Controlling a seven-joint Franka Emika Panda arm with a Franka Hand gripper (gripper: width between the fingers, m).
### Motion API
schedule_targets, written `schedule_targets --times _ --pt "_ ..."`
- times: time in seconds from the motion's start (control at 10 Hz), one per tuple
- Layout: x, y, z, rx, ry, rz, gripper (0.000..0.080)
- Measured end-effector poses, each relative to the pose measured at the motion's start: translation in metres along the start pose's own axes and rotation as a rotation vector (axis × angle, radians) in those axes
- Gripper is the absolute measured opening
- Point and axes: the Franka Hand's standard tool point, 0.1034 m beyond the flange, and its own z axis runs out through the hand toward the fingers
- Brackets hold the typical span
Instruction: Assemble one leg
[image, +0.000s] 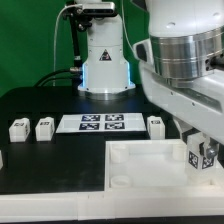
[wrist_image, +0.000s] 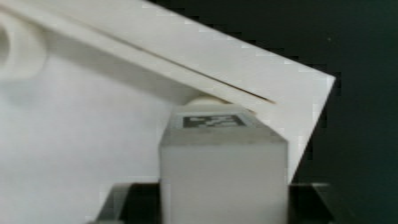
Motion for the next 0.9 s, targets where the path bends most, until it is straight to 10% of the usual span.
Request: schedule_targets --times 0.4,0.7,0.9 --pt "-0.001 0.001 0.0 0.013 0.014 0.105 0.0294" --pt "-0.004 0.004 0.011 0.036 0.038 -0.272 0.0614" --pt "-0.004 0.005 0.011 0.029 0.04 -0.487 0.0642"
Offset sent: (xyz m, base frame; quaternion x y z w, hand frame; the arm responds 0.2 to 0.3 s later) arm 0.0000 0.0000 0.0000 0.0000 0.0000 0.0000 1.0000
